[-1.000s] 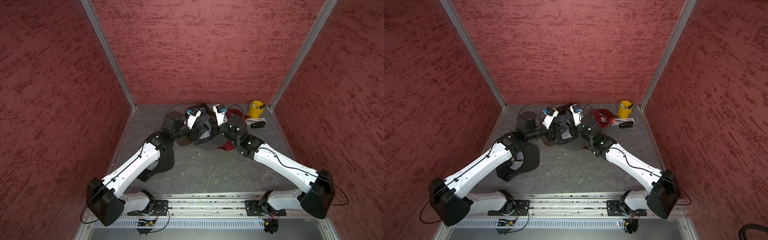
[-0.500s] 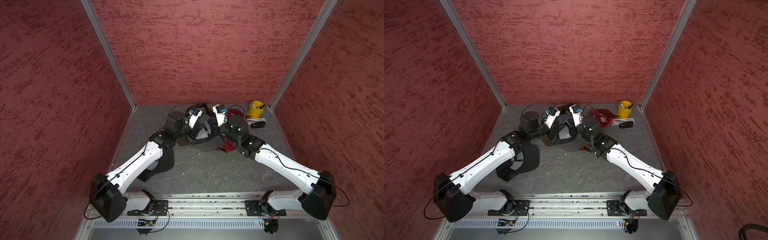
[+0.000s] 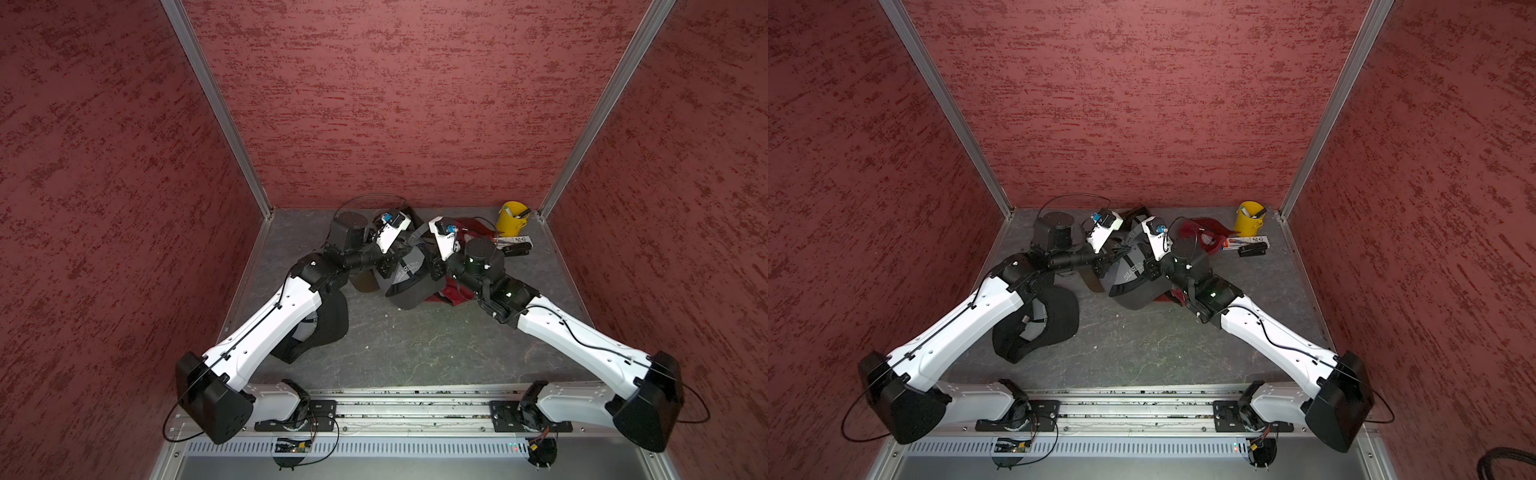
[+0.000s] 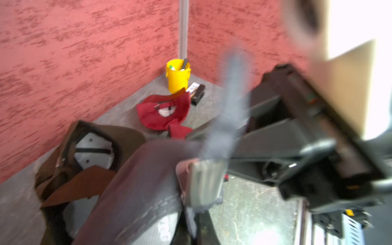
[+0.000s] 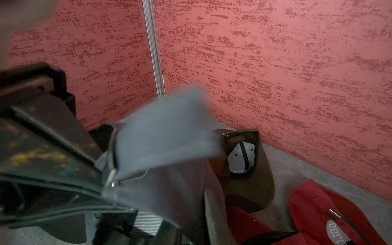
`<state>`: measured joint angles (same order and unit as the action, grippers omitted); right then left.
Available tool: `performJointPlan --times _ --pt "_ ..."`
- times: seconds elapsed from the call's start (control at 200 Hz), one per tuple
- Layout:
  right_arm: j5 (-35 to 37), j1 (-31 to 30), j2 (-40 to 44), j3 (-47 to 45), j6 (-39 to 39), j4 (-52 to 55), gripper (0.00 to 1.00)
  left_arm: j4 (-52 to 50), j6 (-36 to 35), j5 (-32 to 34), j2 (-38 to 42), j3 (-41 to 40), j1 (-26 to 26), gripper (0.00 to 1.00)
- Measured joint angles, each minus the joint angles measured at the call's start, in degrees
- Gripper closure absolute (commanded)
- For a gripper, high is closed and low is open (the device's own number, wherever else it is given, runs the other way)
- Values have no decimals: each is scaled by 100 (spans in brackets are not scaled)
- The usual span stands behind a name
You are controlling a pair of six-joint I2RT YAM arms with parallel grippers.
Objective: Open the adjustable buckle of the baseball cap
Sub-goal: Pull the adjustable strap on the baseball cap.
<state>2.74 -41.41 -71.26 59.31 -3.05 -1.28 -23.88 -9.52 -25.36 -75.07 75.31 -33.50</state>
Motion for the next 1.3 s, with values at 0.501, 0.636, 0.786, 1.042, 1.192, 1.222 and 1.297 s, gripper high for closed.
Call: performJointPlan --times 0.501,0.636,0.786,1.042,1.192,1.222,1.297 --pt "-63 0 881 -872 -1403 -1003 58 -909 219 -1790 -509 844 72 100" --pt "-153 0 981 -922 -1714 -1082 63 -1099 219 -1985 -638 1003 72 100" --pt "-372 0 1069 -990 -1849 -1145 69 -1145 225 -2127 -758 1137 70 100" --pt "-490 -17 1040 -1003 -1904 -1217 83 -1270 249 -2286 -1038 1353 31 100" --pt "-424 -28 1016 -1003 -1915 -1224 95 -1386 238 -2334 -1130 1451 2 100" --pt "-396 -28 1012 -1003 -1912 -1224 96 -1401 236 -2345 -1130 1451 0 100" --pt "-304 -28 979 -1003 -1851 -1252 99 -1456 232 -2363 -1130 1462 0 100"
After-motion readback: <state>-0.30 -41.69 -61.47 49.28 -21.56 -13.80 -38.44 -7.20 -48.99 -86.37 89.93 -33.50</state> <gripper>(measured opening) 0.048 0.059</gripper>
